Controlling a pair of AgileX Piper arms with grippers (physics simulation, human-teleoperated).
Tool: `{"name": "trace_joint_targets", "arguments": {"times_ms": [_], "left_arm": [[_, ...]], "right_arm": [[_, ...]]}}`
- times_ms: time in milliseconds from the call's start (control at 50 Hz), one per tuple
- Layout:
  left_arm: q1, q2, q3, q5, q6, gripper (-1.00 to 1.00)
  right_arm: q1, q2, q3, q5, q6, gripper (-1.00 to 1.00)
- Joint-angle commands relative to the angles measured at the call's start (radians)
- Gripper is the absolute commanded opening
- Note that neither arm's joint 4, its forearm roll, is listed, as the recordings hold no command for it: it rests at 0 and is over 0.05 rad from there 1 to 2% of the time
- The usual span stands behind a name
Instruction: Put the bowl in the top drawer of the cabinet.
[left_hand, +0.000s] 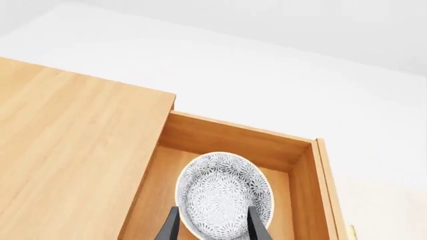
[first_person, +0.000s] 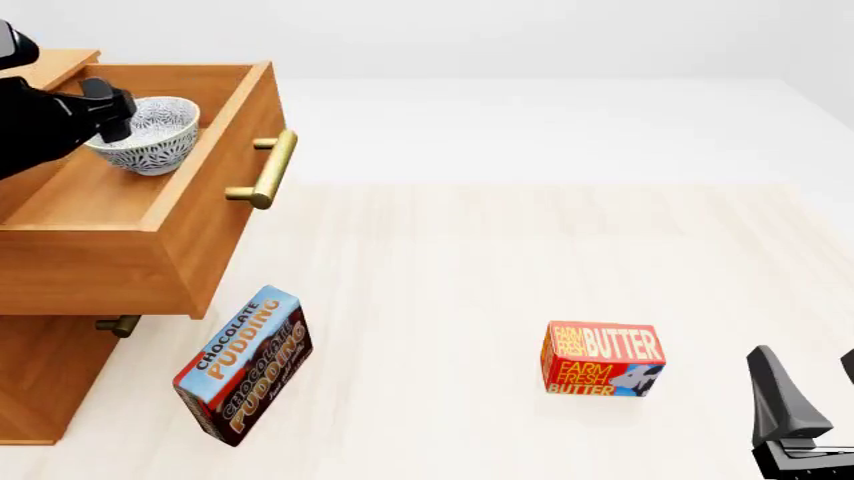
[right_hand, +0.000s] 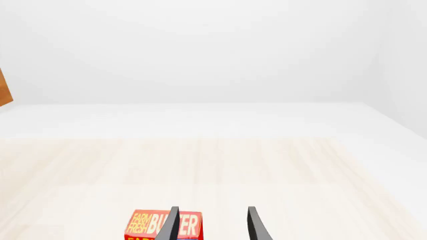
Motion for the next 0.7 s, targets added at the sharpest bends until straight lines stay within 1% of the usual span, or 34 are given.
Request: {"name": "trace_joint_targets", "arguments": {"times_ms": [20,280,500,700], "left_arm": [[-0.007,-0.055,0.015,0.02,0.019,1.0],[-0.007,-0.106,0.026,0.054,0.026,1.0],[-0.004,-0.139,0.053,0.07,0.025,1.0],[-0.003,-0.2,0.078,0.099,0.03,1.0]], "right_arm": [[0.0,0.0,0.0,0.0,0.0,1.0],[0.0,0.0,0.0,0.0,0.0,1.0],[0.0,0.0,0.0,0.0,0.0,1.0],[0.0,0.0,0.0,0.0,0.0,1.0]]}}
